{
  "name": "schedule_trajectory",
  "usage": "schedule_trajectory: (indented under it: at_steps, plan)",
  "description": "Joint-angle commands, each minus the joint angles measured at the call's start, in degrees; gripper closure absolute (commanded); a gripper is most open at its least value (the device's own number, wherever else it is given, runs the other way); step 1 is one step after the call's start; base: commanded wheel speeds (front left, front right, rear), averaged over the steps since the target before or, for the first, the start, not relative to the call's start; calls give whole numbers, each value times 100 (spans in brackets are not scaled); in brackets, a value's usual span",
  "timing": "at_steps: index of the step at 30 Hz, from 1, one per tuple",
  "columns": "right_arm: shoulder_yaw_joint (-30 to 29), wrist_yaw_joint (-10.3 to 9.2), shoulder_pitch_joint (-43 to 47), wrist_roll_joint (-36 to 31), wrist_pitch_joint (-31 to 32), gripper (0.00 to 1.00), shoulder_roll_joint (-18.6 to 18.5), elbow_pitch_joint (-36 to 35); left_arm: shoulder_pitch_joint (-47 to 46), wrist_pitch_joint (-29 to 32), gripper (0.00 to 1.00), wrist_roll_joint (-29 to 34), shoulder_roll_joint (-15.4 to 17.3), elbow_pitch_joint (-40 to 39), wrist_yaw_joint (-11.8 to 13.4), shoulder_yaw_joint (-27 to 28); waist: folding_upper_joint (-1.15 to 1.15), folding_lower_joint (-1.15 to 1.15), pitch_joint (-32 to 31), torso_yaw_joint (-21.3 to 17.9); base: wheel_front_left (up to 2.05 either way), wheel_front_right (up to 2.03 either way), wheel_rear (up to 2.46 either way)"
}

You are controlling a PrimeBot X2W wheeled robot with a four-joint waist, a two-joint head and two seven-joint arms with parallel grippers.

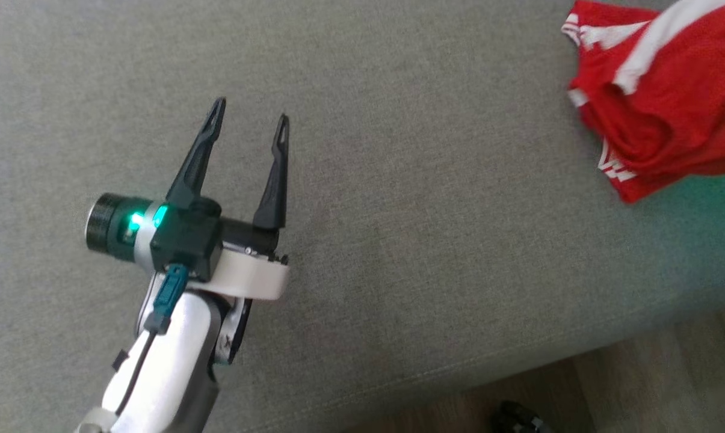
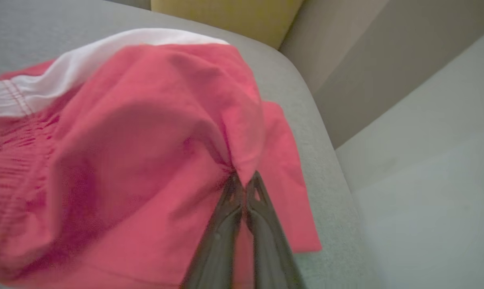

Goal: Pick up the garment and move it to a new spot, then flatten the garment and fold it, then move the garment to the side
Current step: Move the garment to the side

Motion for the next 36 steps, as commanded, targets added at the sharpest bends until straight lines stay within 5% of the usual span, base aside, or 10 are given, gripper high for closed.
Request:
schedule_trajectory:
  at_steps: [1,10,11,12,13,22,29,36]
  plan:
    - [-132,37,-108,-75,-95,100,-161,16,-239,-25,0,72,54,-185,-38,121,0,0,148,-31,0,0,0]
    - [-775,37,-419,-443,-487,100,219,836,-579,-29,0,136,54,-124,-109,27,0,0,488,-33,0,0,0]
    - [-833,37,-446,-488,-516,87,255,942,-600,-30,0,135,52,-110,-117,16,0,0,508,-20,0,0,0]
    - [-932,37,-470,-576,-610,36,338,1116,-624,-34,0,120,50,-78,-127,6,0,0,513,14,0,0,0]
    - [-1009,37,-465,-618,-672,0,370,1191,-629,-37,0,103,50,-56,-126,15,0,0,496,35,0,0,0]
    - [-2097,37,85,-1164,-1576,0,709,1079,-235,-67,0,-118,-2,78,63,165,0,0,-94,241,0,0,0]
    - [-2403,37,934,-1304,-1735,0,1326,-357,263,-74,0,-306,-1,110,271,371,0,0,-612,503,0,0,0]
    - [-2210,37,1972,-1343,-1227,0,2176,-2389,775,-76,0,-471,40,64,459,630,0,0,-1029,985,0,0,0]
